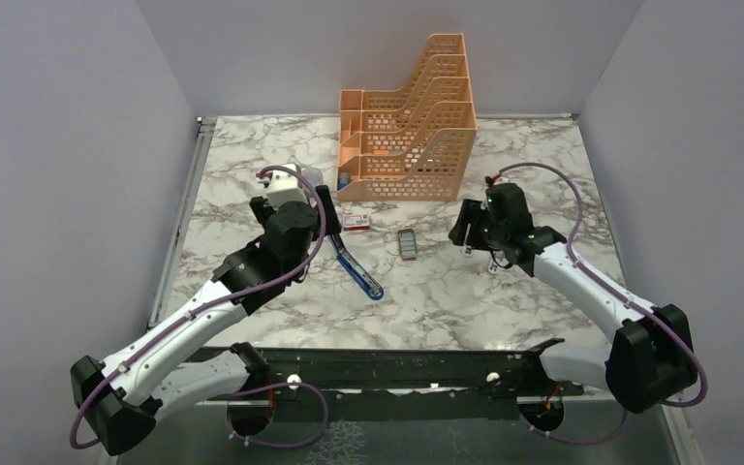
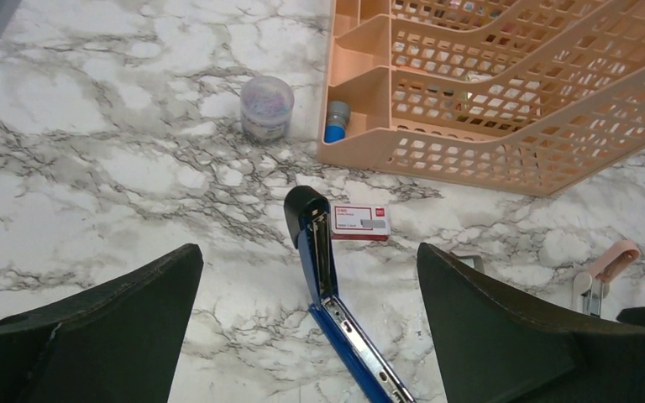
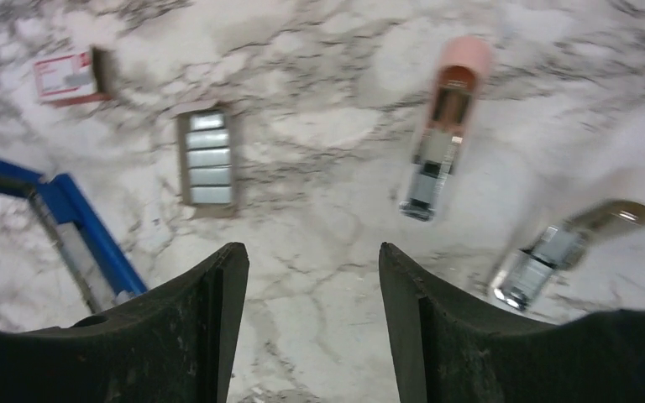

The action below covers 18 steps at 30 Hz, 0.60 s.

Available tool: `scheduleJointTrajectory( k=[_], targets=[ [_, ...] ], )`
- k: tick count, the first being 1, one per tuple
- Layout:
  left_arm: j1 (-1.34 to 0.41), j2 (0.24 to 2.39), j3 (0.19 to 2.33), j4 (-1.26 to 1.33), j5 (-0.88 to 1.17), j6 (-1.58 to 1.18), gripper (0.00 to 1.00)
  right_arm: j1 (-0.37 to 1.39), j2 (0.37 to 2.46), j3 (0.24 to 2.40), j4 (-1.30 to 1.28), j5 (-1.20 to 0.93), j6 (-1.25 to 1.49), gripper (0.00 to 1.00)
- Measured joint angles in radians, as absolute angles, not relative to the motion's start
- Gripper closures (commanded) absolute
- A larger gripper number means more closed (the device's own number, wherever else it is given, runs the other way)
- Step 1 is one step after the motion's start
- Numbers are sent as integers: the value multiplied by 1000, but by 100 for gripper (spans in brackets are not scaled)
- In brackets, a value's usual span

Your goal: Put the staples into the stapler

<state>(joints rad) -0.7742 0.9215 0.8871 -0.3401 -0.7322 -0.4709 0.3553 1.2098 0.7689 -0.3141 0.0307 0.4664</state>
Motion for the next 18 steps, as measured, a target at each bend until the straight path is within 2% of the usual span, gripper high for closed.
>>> scheduleJointTrajectory(
  k=[3,7,13,18],
  targets=[
    [-768,951,887,-347,-699,-508,6,452,1248,815,-286,2,443,30],
    [-749,990,887,-391,-657,-579,21,582,1356,934,-229,-26,395,27],
    [-736,966,796,-436,-590,-675,24,707,1538,1159,-178,-52,333,25],
    [-736,919,699,-488,-557,-763,30,768,1671,1341,-167,-86,300,22]
  ],
)
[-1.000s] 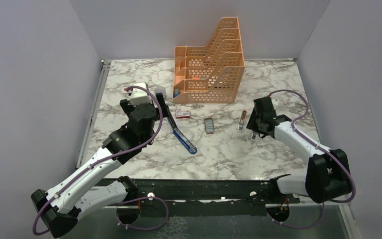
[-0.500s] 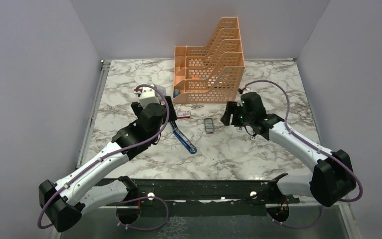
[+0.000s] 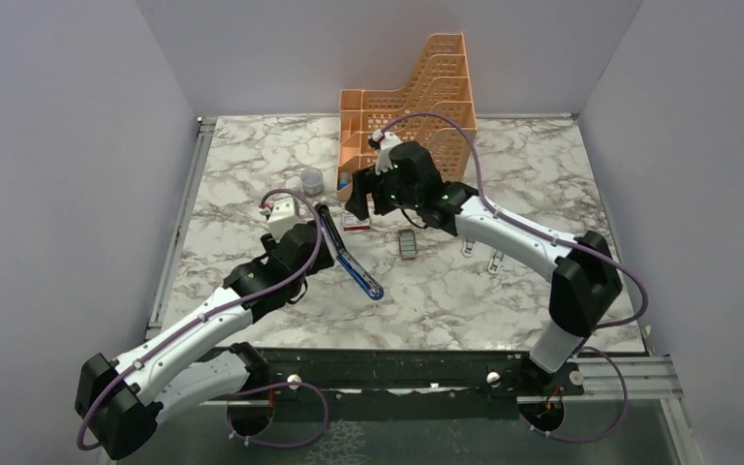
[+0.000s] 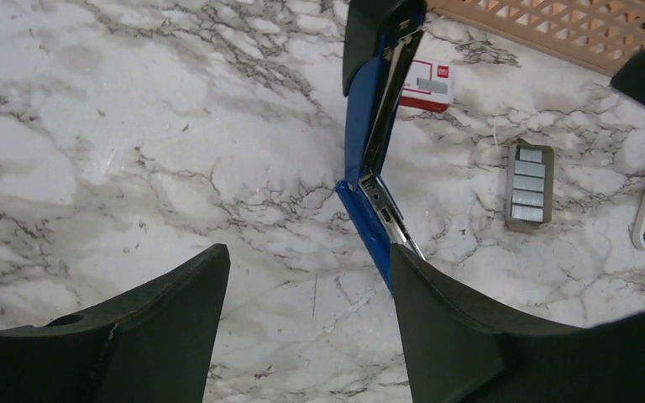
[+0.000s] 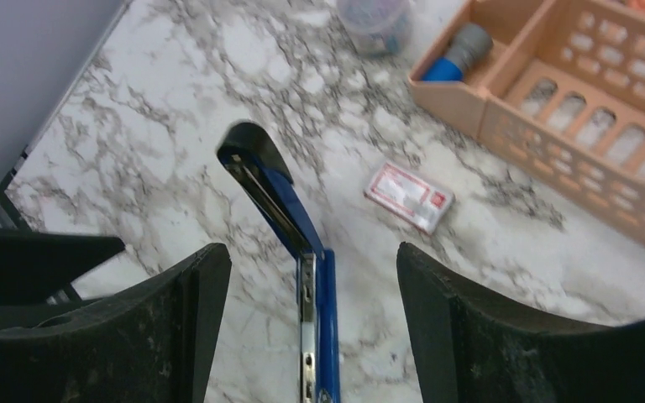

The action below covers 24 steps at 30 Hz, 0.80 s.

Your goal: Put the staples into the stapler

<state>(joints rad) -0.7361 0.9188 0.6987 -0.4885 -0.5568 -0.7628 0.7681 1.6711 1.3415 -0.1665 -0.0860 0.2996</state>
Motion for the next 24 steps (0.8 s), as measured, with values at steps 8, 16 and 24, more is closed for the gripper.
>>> scheduleJointTrajectory(
  k=[8,16,24],
  targets=[
    [-735,882,713,-637,-674,-901,29,856,1907,1662,-207,-102,225,21],
    [-733,735,723,-688,-781,-947,27,906,2102,1866,-309,-67,175,38],
    [-733,729,710,-688,-776,-982,26,906,2162,1926,-393,-49,142,64]
  ],
)
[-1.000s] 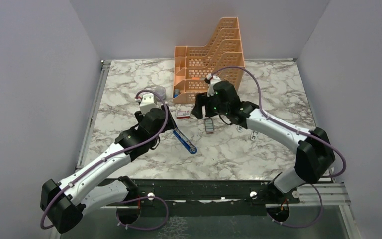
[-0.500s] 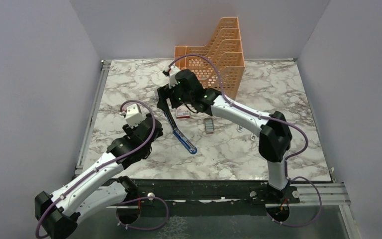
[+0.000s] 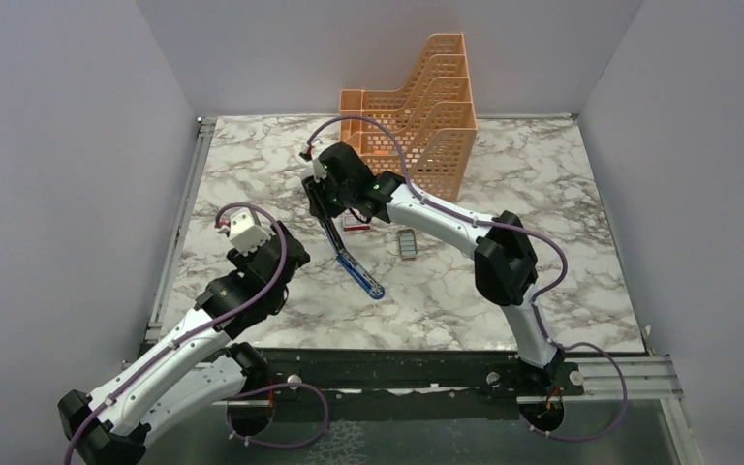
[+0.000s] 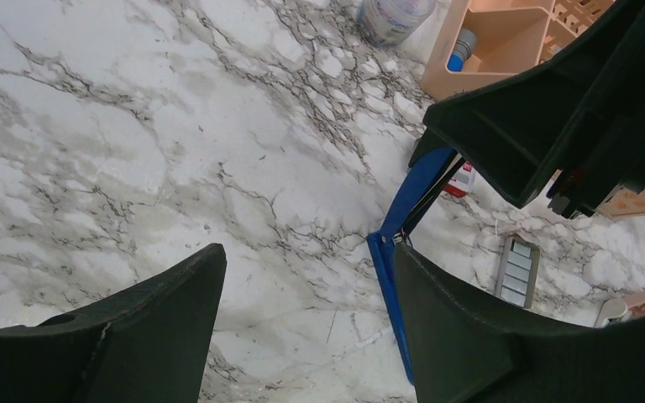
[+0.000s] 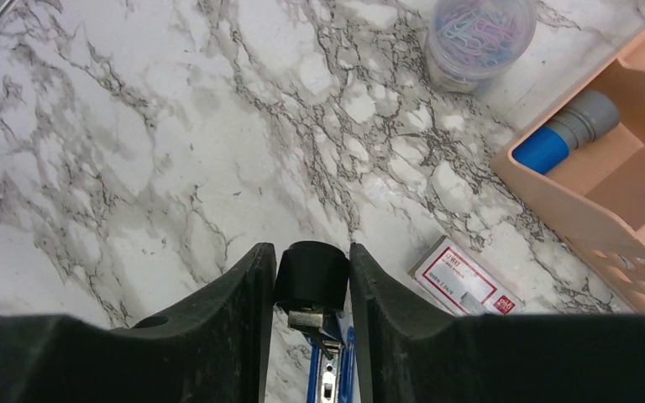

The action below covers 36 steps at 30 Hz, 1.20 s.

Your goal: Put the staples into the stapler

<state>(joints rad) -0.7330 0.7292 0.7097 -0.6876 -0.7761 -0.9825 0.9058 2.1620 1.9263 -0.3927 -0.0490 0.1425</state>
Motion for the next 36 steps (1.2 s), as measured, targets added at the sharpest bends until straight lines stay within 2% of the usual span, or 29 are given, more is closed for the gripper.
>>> scheduleJointTrajectory(
  k=[5,8,14,17,21,26,30,36],
  targets=[
    [-733,730,638,-640,-702,-996,38,908,2151,1902,-375,-18,140,74],
    [-733,733,561,-567,-617,-1006,44,909,2121,1856,-352,17,143,75],
    [-732,782,438,-350,-397,-1023,47,909,2003,1706,-314,136,171,75],
    [-720,861,409,-232,-278,-1033,45,909,1969,1664,-307,208,204,75],
    [-677,987,400,-98,-130,-1038,49,909,1952,1639,-297,275,244,75],
    [-603,1189,388,100,76,-1037,63,909,1952,1637,-297,300,273,75],
    [-588,1333,384,220,202,-1033,66,909,1952,1637,-298,300,291,75],
    [-584,1406,384,322,271,-1027,77,909,1943,1629,-301,299,300,75]
  ],
)
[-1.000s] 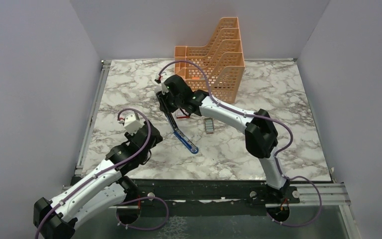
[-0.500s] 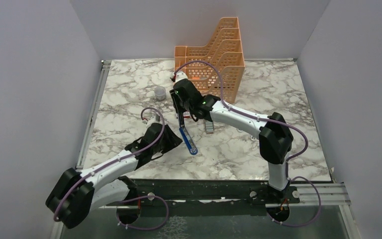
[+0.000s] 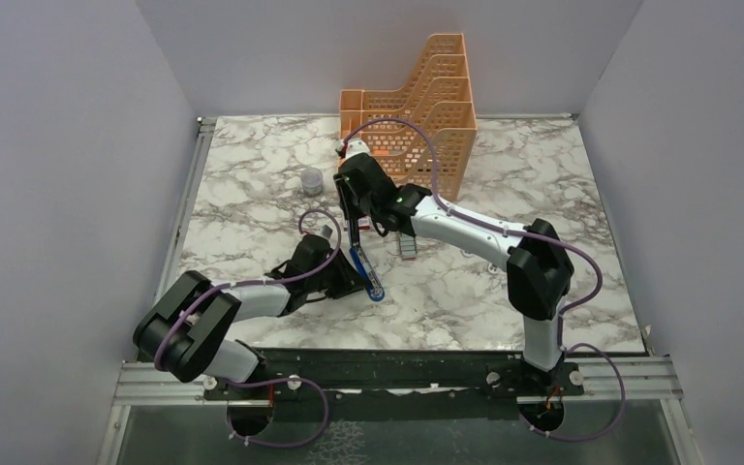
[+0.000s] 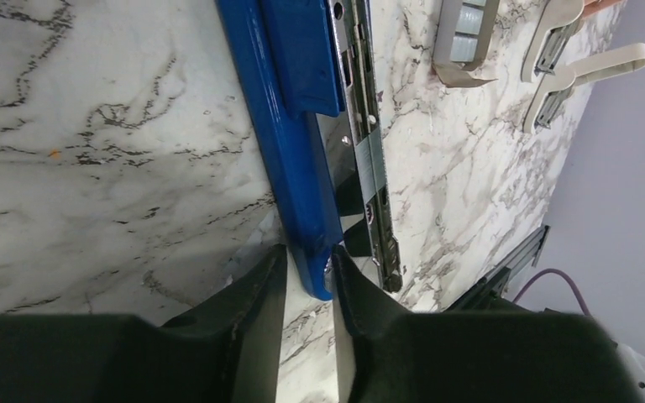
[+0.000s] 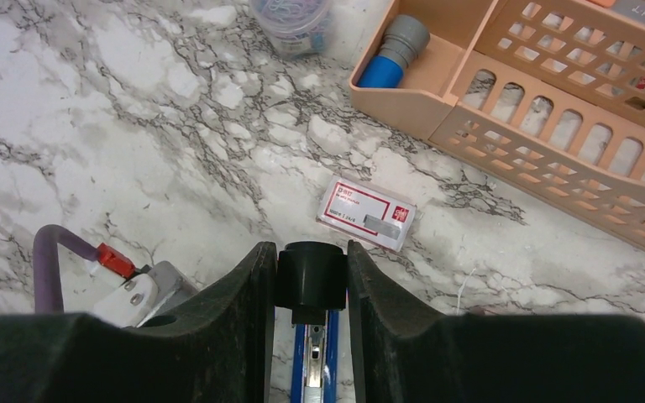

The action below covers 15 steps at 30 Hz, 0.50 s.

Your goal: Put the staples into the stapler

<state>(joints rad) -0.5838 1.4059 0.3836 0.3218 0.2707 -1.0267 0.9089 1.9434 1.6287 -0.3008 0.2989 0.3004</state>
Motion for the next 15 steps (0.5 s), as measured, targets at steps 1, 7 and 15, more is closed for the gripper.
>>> scheduleJointTrajectory(
  k=[1,7,15],
  targets=[
    [-583,1409,382,327,271,-1026,79,909,1940,1625,-301,299,302,75],
    [-579,1439,371,371,277,-1026,86,908,1922,1608,-307,289,306,75],
    [-578,1505,373,456,314,-1047,92,910,1834,1517,-315,215,295,77]
  ],
)
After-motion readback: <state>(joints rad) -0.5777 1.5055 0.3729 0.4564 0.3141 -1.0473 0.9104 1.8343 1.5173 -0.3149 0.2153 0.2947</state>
